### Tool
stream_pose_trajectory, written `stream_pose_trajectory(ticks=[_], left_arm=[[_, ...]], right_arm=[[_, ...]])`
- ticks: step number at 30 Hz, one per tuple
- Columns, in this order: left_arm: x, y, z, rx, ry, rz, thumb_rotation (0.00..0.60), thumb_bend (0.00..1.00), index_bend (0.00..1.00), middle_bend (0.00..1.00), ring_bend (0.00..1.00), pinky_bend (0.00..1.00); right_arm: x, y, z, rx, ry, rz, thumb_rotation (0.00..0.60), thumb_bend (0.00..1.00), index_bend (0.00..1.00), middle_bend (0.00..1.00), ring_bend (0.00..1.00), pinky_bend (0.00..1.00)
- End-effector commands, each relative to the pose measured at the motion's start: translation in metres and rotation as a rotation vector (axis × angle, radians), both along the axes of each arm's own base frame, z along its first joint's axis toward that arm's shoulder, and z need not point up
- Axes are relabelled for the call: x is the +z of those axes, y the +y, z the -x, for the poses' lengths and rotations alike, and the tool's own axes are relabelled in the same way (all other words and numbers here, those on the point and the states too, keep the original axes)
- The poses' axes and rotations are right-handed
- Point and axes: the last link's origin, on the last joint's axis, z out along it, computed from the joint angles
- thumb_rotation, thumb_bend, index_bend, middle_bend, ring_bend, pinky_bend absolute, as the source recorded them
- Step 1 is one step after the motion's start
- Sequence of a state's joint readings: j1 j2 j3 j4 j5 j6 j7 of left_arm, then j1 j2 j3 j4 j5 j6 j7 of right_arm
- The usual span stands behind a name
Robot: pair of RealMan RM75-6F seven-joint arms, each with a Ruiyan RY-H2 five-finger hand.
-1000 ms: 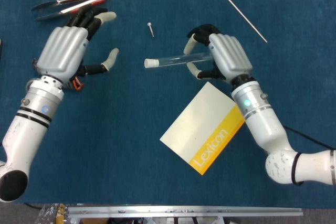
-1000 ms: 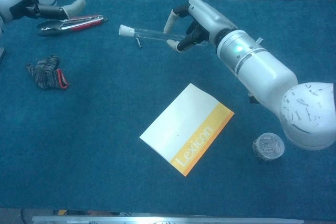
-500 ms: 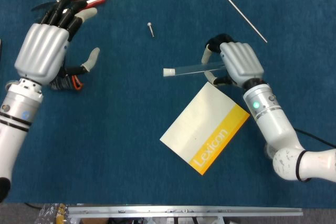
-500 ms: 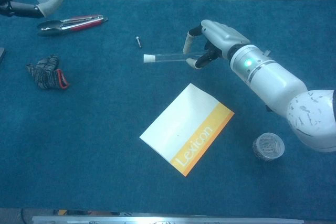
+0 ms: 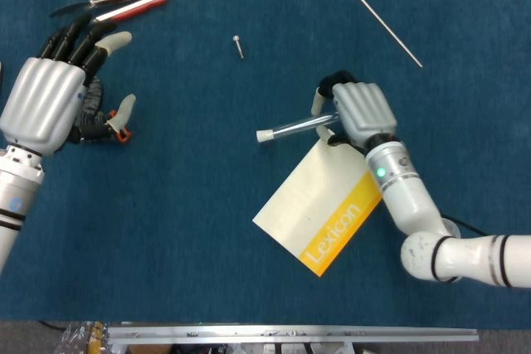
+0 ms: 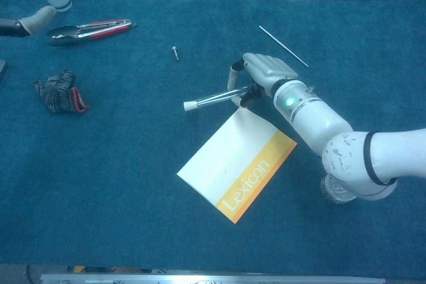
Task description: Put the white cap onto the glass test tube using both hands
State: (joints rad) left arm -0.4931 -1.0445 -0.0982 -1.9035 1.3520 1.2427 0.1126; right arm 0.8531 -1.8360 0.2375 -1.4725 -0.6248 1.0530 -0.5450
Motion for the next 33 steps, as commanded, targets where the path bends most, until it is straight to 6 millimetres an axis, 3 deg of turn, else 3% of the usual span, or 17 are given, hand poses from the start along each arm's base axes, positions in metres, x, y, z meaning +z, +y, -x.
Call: stream_pose_trajectory(ticks=[1, 10, 17, 20, 24, 29, 33], left_arm=[[0.002, -0.001, 0.003, 0.006, 0.000, -0.005, 0.243, 0.38, 0.14, 0.11, 0.00, 0.09], [0.005, -0.002, 0.009, 0.017, -0.004, -0.007, 0.228, 0.38, 0.14, 0.11, 0.00, 0.09], [0.010, -0.002, 0.011, 0.028, -0.018, -0.018, 0.224, 0.38, 0.14, 0.11, 0.00, 0.09], [0.014, -0.003, 0.015, 0.046, -0.011, -0.026, 0.250, 0.38, 0.14, 0.11, 0.00, 0.09], [0.017, -0.003, 0.021, 0.073, 0.010, -0.039, 0.359, 0.38, 0.14, 0.11, 0.00, 0.09], [0.020, -0.006, 0.034, 0.093, 0.102, -0.079, 0.368, 0.38, 0.15, 0.11, 0.00, 0.09], [0.025, -0.013, 0.046, 0.100, 0.171, -0.120, 0.366, 0.38, 0.15, 0.11, 0.00, 0.09]], right_arm=[[-0.006, 0.001, -0.004, 0.006, 0.009, -0.012, 0.600, 0.38, 0.53, 0.23, 0.14, 0.33], [0.012, -0.001, -0.009, 0.026, -0.011, 0.002, 0.600, 0.37, 0.19, 0.16, 0.11, 0.33], [0.057, -0.006, 0.002, 0.014, -0.046, 0.078, 0.600, 0.37, 0.15, 0.15, 0.10, 0.33], [0.084, -0.005, 0.015, -0.003, -0.052, 0.127, 0.600, 0.36, 0.15, 0.15, 0.10, 0.33], [0.123, 0.004, 0.039, -0.027, -0.038, 0.195, 0.600, 0.36, 0.15, 0.15, 0.10, 0.33], [0.175, 0.023, 0.078, -0.077, 0.009, 0.289, 0.600, 0.37, 0.15, 0.15, 0.10, 0.33], [0.205, 0.043, 0.107, -0.115, 0.043, 0.339, 0.600, 0.37, 0.15, 0.16, 0.10, 0.33]])
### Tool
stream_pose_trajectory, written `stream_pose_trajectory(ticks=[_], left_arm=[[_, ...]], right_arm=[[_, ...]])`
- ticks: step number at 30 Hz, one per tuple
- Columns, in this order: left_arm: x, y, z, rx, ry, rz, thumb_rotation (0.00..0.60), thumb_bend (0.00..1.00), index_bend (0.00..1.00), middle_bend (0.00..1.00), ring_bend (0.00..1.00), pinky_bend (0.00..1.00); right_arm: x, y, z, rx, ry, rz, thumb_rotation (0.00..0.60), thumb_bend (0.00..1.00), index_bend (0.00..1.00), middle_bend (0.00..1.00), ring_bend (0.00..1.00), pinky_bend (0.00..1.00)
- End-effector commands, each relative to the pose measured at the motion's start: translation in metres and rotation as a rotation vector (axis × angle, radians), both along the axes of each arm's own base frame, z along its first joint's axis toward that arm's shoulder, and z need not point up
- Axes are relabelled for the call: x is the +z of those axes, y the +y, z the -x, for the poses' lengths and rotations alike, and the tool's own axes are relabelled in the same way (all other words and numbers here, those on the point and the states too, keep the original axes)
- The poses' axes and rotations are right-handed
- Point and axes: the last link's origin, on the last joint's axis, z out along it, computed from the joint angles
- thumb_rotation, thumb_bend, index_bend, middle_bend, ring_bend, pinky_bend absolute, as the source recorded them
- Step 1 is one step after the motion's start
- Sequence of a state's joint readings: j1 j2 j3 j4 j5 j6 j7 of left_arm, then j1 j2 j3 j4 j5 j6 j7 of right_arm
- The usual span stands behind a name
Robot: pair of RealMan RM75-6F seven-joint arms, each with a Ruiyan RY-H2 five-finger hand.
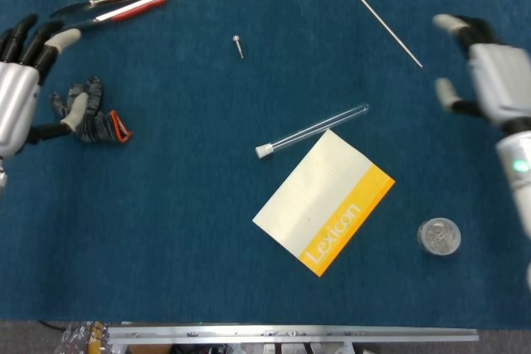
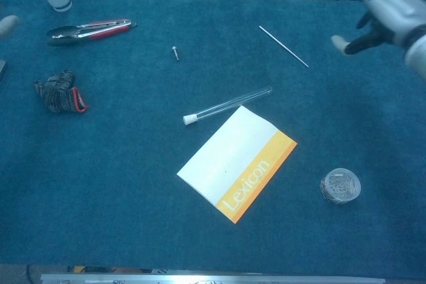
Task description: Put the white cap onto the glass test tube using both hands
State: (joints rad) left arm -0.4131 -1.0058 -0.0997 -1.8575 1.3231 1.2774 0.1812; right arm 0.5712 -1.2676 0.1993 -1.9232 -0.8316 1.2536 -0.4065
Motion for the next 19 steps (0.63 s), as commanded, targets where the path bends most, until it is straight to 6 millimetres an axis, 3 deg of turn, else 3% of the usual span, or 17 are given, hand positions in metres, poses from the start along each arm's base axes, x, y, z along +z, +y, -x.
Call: stream_pose_trajectory(ticks=[1, 8, 13, 19], left_arm=[[0.004, -0.007, 0.012, 0.008, 0.060, -0.037, 0.364, 0.38, 0.15, 0.11, 0.00, 0.09], [0.014, -0.021, 0.031, 0.010, 0.094, -0.113, 0.357, 0.38, 0.15, 0.11, 0.00, 0.09], [0.021, -0.028, 0.038, 0.018, 0.099, -0.146, 0.351, 0.38, 0.15, 0.12, 0.00, 0.09], [0.024, -0.034, 0.042, 0.038, 0.098, -0.150, 0.349, 0.38, 0.15, 0.11, 0.00, 0.09]], right_arm=[[0.031, 0.028, 0.030, -0.049, 0.014, 0.051, 0.600, 0.37, 0.15, 0.16, 0.10, 0.33], [0.071, 0.064, 0.075, -0.118, 0.072, 0.119, 0.600, 0.37, 0.15, 0.16, 0.10, 0.33], [0.087, 0.081, 0.086, -0.118, 0.090, 0.145, 0.600, 0.37, 0.15, 0.16, 0.10, 0.33], [0.090, 0.088, 0.088, -0.109, 0.110, 0.143, 0.600, 0.37, 0.15, 0.16, 0.10, 0.33]])
